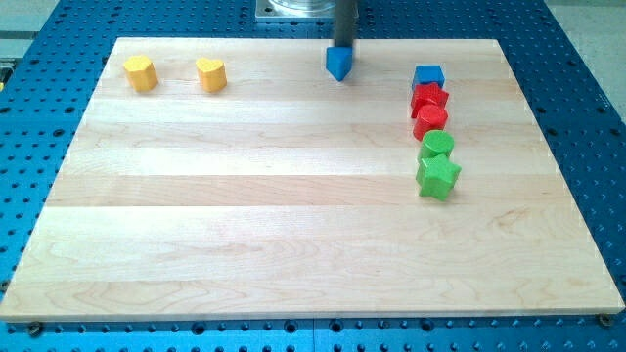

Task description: Move the triangle towards the cube

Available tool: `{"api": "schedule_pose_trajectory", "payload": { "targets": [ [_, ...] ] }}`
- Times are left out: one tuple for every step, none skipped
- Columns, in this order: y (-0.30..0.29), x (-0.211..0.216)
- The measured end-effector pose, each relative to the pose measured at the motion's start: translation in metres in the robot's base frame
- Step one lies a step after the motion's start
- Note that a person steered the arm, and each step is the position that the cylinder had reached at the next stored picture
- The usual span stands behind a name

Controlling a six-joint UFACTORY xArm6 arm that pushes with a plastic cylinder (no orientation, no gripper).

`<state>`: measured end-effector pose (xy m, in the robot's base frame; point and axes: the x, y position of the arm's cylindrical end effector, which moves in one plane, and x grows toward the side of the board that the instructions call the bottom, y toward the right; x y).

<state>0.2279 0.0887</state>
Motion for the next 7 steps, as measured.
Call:
{"api": "schedule_pose_trajectory", "payload": {
  "targets": [
    [-0.026,0.0],
    [-0.115,0.0],
    [-0.131,0.027],
    [-0.098,0.051],
    [-0.063,0.049],
    [-0.039,0.048],
    [-0.03,0.03]
  ]
}}
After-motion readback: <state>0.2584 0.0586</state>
